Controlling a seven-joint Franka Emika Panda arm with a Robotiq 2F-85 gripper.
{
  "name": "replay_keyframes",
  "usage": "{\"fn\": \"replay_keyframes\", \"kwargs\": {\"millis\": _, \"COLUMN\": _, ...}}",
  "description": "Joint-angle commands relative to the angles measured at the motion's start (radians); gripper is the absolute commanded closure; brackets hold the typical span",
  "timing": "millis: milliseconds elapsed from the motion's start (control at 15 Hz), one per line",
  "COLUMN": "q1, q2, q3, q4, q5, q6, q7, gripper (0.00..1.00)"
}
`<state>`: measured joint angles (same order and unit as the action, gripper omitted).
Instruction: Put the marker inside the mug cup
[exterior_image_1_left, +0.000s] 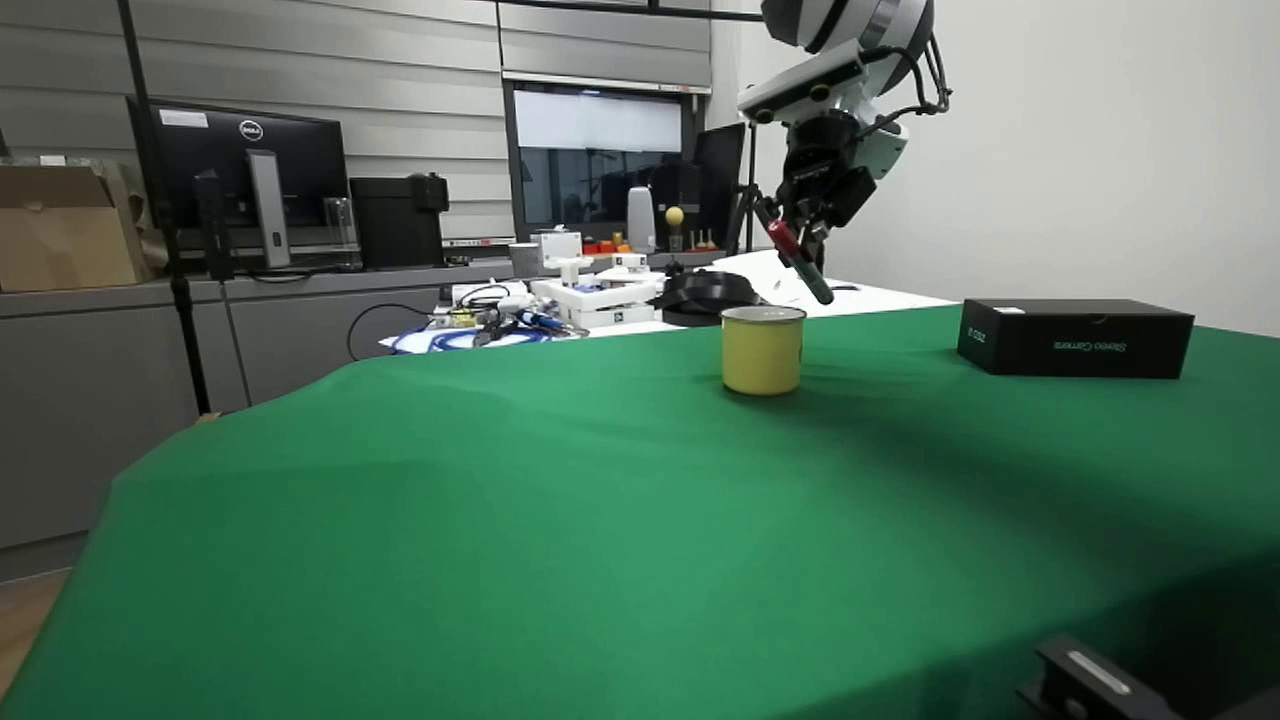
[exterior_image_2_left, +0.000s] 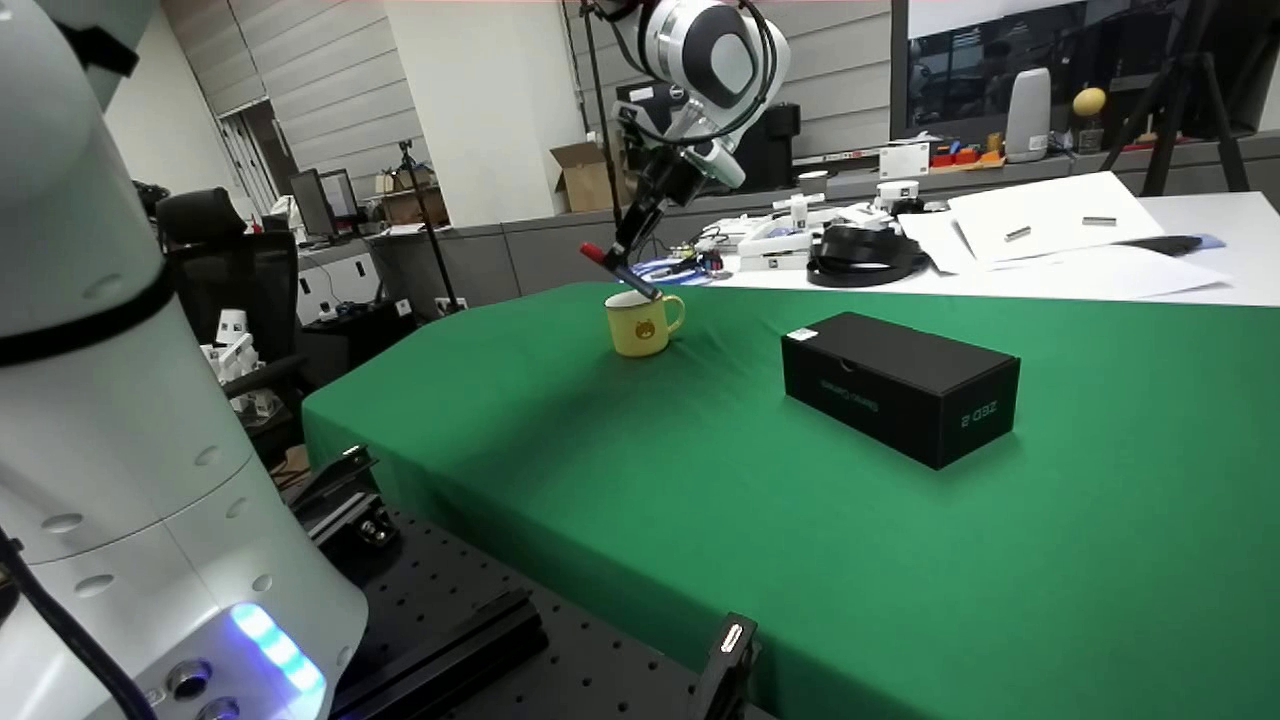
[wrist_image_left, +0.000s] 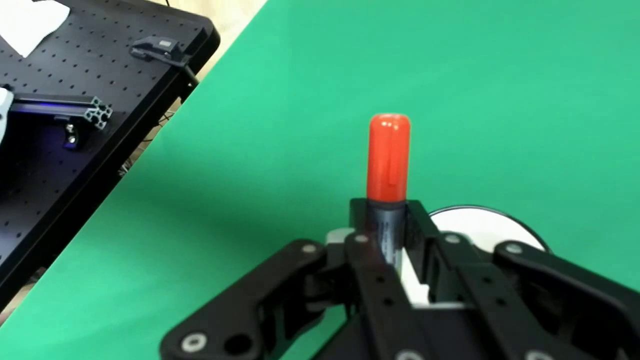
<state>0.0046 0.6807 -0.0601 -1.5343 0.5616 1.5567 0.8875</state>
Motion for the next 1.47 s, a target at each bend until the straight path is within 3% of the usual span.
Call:
{"fn": "replay_keyframes", "kwargs": {"millis": 0, "q1": -0.008, "q2": 0.015, "q3": 0.026, "q4": 0.054, "q5": 0.06, "q6": 0.001, "q7": 0.05, "gripper": 0.95}}
{"fn": "replay_keyframes", "kwargs": {"millis": 1067, "q1": -0.024, "q2": 0.112, "q3": 0.032, "q4": 0.055, "q5": 0.185, "q6": 0.048, "q7": 0.026, "gripper": 0.95}}
{"fn": "replay_keyframes", "kwargs": {"millis": 1133, "q1": -0.023, "q2": 0.113, "q3": 0.033, "q4": 0.058, "q5": 0.186, "q6": 0.042, "q7": 0.032, "gripper": 0.63}}
{"fn": "replay_keyframes", "kwargs": {"millis": 1200, "q1": -0.022, "q2": 0.107, "q3": 0.035, "q4": 0.062, "q5": 0.183, "q6": 0.037, "q7": 0.03, "gripper": 0.53}}
{"fn": "replay_keyframes", "kwargs": {"millis": 1400, "q1": -0.016, "q2": 0.077, "q3": 0.038, "q4": 0.081, "q5": 0.173, "q6": 0.025, "q7": 0.034, "gripper": 0.33}}
